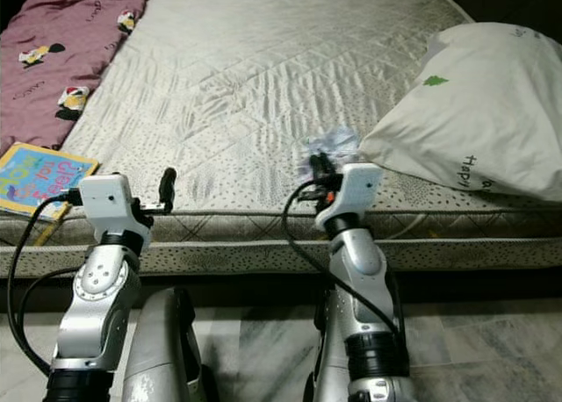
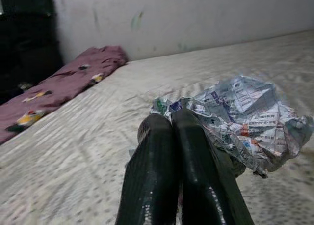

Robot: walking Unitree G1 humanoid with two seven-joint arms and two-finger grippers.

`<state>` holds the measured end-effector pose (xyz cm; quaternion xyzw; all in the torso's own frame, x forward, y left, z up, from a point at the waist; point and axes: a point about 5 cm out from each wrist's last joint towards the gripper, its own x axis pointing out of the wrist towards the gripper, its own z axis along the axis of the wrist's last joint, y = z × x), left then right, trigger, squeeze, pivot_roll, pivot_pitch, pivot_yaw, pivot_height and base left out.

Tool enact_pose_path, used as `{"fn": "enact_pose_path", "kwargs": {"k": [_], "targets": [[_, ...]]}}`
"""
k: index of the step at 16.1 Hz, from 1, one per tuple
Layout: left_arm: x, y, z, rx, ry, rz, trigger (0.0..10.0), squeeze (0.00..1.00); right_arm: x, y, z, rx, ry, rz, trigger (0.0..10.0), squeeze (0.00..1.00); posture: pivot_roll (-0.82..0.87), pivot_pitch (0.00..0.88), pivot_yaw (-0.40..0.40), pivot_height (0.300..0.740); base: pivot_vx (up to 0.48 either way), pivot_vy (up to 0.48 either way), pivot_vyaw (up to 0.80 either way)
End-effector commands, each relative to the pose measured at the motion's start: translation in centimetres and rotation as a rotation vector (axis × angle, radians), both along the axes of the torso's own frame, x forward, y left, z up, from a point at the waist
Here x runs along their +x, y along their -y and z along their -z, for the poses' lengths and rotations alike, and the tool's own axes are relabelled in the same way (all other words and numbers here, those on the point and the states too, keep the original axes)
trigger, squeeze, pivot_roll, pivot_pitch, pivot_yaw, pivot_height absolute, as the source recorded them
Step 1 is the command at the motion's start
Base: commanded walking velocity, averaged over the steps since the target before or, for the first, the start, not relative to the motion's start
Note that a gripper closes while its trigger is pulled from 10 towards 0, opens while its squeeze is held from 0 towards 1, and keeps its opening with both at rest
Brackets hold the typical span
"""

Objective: Clean up the room

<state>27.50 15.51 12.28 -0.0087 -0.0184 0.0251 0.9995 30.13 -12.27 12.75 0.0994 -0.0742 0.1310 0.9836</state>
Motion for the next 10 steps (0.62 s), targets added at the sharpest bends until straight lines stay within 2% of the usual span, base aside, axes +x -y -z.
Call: {"fn": "enact_pose_path", "kwargs": {"k": [1,8,10], "targets": [[-0.1,-0.4,0.2,0.003,0.000,-0.002,10.0,0.00,-0.1,-0.4,-0.9,-0.007,0.019,-0.027,10.0,0.00,0.00,0.000,0.042,0.568,0.000,0.000,0.00],[1.1,0.3,-0.1,-0.014,0.018,0.018,10.0,0.00,1.1,-0.4,-2.3,-0.016,0.034,-0.022,10.0,0.00,0.00,0.000,0.033,0.660,0.000,0.000,0.00],[1.0,0.7,0.2,-0.011,0.014,0.040,10.0,0.00,1.0,-0.5,-2.7,-0.020,0.050,-0.034,10.0,0.00,-0.02,0.000,0.048,0.684,0.000,0.000,0.00]]}}
